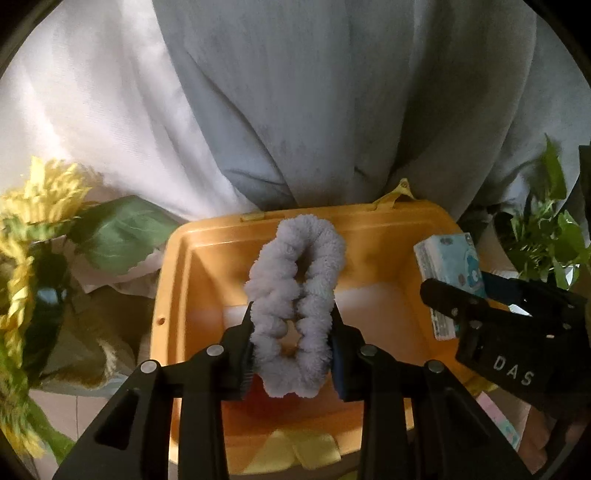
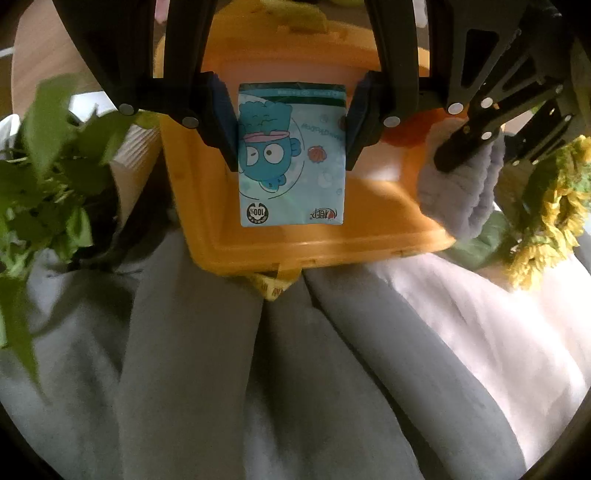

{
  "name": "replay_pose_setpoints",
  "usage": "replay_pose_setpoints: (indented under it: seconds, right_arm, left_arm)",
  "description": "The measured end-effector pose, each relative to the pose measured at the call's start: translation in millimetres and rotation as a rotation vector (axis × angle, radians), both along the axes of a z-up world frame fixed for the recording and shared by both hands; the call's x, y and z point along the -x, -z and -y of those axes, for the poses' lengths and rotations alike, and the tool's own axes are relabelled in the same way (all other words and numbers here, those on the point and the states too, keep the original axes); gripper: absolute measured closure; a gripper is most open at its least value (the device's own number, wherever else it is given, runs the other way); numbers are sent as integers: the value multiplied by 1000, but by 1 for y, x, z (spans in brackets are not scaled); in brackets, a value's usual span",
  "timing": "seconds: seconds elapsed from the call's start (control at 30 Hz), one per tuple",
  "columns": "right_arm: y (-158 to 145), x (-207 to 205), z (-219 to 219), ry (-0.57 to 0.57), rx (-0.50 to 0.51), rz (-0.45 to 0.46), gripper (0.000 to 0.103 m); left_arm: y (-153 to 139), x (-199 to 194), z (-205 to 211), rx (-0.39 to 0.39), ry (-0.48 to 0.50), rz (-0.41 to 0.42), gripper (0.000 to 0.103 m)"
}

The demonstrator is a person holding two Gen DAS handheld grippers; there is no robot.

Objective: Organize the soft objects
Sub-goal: 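Carry scrunchie and tissue pack into the orange crate and open both tools, then withdraw both tools and move the right tool to the Mickey plush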

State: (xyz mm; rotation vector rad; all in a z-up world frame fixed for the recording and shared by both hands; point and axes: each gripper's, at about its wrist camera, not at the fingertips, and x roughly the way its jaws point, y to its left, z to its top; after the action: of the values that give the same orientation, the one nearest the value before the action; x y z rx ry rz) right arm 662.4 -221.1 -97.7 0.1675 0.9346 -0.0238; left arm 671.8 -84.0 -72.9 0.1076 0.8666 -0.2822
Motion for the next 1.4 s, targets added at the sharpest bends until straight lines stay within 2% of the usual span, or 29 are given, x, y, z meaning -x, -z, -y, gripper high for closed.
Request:
replay_pose_setpoints:
  seconds: [0.13, 0.3, 0.43, 0.8, 1.17, 1.4]
  right_arm:
    - [10, -11, 0, -10, -3, -49, 49]
    - [15, -17, 3, -14, -43, -87, 47]
    - [11, -15, 7, 3, -54, -78, 37]
    - [-28, 19, -3, -3, -21, 19, 37]
    - [-67, 83, -15, -2, 25, 135, 37]
    - [-74, 126, -25, 24, 69, 194, 37]
  left_arm:
    - [5, -8, 3, -16, 5, -16, 59]
    - [4, -8, 4, -30, 8, -11, 38]
    - [-1, -2, 0, -34, 4, 8, 35]
    - [-34, 47, -20, -12, -24, 99, 23]
    - [-58, 117, -41, -2, -45, 204, 21]
    - [-55, 158, -55, -2, -68, 221, 20]
